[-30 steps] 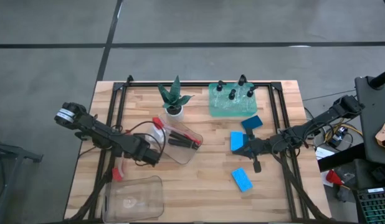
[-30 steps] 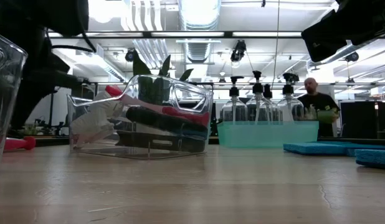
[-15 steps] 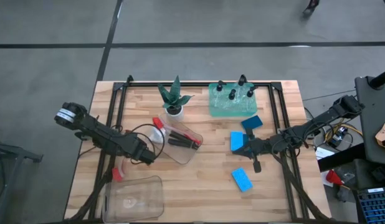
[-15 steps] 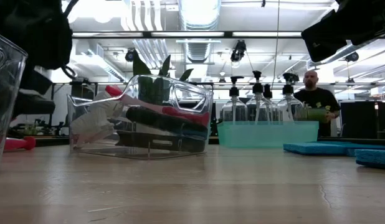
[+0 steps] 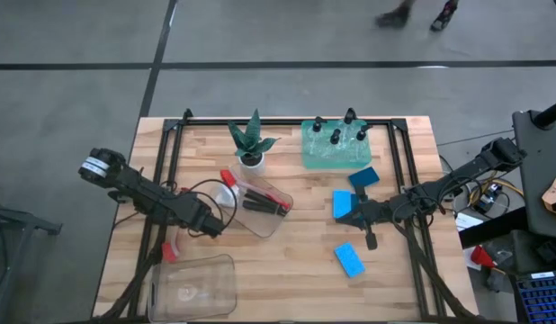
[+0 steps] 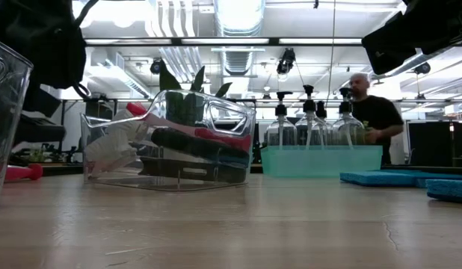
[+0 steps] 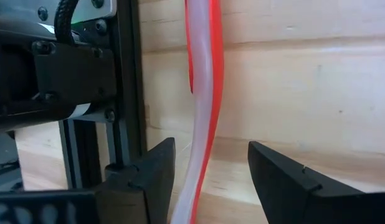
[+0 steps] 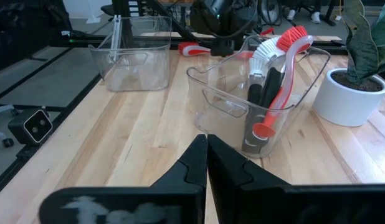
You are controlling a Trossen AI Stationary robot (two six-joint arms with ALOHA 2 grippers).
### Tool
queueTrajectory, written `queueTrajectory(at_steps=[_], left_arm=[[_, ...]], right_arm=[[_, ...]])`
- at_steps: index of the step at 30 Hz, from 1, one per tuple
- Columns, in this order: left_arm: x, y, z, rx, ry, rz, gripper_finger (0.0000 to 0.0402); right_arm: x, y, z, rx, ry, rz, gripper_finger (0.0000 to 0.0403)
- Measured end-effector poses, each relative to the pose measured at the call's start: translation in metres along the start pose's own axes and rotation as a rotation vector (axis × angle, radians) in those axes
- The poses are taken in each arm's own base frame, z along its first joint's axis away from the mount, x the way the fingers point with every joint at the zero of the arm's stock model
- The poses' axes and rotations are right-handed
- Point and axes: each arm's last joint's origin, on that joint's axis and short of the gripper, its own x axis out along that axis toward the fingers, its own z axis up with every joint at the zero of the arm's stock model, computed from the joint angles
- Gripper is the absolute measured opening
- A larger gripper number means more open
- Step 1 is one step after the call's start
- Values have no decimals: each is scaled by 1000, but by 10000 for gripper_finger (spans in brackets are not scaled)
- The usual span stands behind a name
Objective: Pick & Place Kitchen Sink Supplies
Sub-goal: Put the orange dish brush into the top transparent bin
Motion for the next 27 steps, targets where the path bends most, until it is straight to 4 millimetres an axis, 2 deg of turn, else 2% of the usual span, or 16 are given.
queueTrajectory(at_steps=[4,11,14,21,27], left_arm=[[4,-4,-1,-57,6,-12,190],[20,-7,-3,-82,35,6,144],[19,-9,-3,-79,33,-10,123],[18,-10,-3,-72,36,-37,28],[9,-8,-4,-70,49,-37,33]], right_arm=[[0,0,0,0,0,0,8],[0,0,0,-1,2,0,8],[0,0,0,-1,2,0,8],[0,0,0,-1,2,0,8],[0,0,0,-1,2,0,9]])
